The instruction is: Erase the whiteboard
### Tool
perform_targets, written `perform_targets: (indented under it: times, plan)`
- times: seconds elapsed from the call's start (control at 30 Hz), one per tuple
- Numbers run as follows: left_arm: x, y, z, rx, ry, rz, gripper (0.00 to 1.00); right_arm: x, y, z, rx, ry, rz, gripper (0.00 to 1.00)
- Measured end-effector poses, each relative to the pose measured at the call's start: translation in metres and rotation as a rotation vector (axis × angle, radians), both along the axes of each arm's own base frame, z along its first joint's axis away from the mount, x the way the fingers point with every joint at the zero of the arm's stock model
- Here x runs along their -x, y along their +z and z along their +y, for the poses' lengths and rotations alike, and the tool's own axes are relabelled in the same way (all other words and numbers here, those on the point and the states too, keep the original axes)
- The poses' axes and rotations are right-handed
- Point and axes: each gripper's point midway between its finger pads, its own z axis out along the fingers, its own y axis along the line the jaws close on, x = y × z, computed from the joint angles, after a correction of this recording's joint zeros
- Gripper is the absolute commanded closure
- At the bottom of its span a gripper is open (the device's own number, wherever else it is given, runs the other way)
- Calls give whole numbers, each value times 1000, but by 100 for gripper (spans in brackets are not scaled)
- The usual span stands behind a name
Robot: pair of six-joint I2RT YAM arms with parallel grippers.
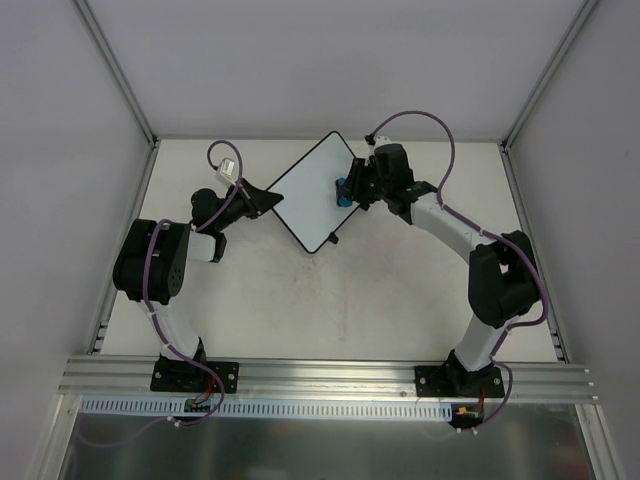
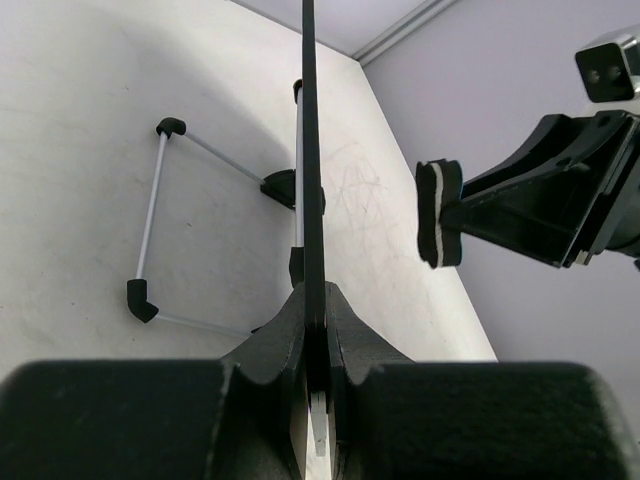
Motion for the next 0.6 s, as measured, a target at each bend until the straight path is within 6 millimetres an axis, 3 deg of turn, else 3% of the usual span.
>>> perform_targets:
  times: [0.1,0.3,0.37,0.47,0.6]
  plan:
    - [1,0,0,2,-4,3,100,-2,0,-18,73,-47,20,100]
    - [4,0,-2,6,-24,8,99,21,-40,-62,289,-117,158,100]
    - [4,0,-3,8,-26,10,93,26,-47,-73,341,-129,182,100]
    - [4,0,-3,12,-27,12,93,35,-60,-89,411,-146,215,100]
    - [5,0,-3,15,-29,14,90,58,-88,-113,502,-163,285,100]
